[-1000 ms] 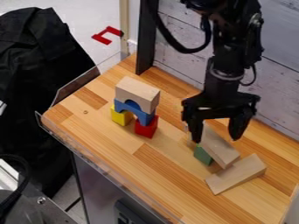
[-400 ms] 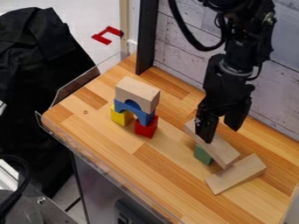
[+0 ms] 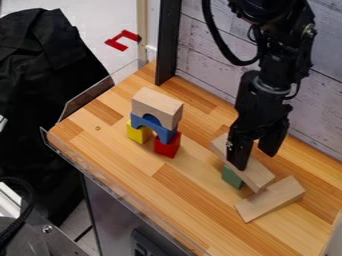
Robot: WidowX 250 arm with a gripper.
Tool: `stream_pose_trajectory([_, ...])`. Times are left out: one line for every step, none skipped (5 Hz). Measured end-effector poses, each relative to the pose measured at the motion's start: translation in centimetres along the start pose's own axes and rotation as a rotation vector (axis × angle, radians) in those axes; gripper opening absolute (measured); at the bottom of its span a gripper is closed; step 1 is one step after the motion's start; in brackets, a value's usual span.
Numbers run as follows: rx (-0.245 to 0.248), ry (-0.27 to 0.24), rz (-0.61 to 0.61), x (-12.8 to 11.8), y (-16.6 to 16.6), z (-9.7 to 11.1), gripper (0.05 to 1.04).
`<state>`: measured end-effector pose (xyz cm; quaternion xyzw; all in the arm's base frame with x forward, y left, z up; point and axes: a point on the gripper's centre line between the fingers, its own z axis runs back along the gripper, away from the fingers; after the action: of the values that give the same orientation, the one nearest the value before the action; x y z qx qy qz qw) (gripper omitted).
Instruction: Put the rectangle block on top of the arch
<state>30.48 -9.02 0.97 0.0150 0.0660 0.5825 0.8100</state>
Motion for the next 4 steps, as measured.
stream_pose_trajectory([0.046,0.0,0.022,0.05,0.83,-0.19,0.999])
stream_pose_trajectory([0.054,0.009,0.035,0.2,0.96,-0.08,0.999])
stream_pose_trajectory([0.026,0.033,0.008,0.03,0.55,-0.07,0.999])
stream_pose_trajectory([0.024,0.043,0.003,0.0,1.0,-0.83,0.999])
